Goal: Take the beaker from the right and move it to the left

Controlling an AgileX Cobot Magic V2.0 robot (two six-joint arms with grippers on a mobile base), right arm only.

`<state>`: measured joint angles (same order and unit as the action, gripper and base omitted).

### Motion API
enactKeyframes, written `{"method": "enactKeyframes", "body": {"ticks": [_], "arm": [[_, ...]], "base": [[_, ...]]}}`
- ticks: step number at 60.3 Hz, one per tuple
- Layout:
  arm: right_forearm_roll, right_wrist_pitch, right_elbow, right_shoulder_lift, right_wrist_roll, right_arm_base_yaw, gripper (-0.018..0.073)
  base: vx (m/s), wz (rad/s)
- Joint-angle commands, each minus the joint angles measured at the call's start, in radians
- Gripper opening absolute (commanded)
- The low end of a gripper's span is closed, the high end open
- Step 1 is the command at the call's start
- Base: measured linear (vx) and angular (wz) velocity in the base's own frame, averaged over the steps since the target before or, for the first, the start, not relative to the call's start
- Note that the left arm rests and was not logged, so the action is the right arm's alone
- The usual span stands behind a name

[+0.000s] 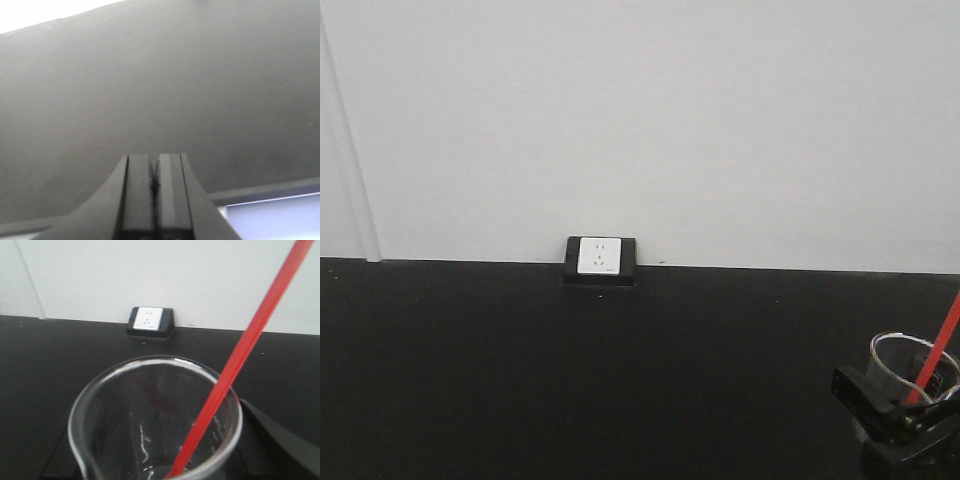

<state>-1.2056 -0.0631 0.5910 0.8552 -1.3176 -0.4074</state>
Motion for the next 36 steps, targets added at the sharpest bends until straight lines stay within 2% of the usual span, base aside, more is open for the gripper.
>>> {"method": "enactKeyframes", "body": {"ticks": [1,36], "arm": [[-0.016,0.022,0.033,-0.014,0.004,-0.001,-0.0003],[-0.016,0.022,0.033,-0.014,0.005,-0.001,-0.0003]], "base": [[-0.08,0.28],[-0.16,0.46]]}}
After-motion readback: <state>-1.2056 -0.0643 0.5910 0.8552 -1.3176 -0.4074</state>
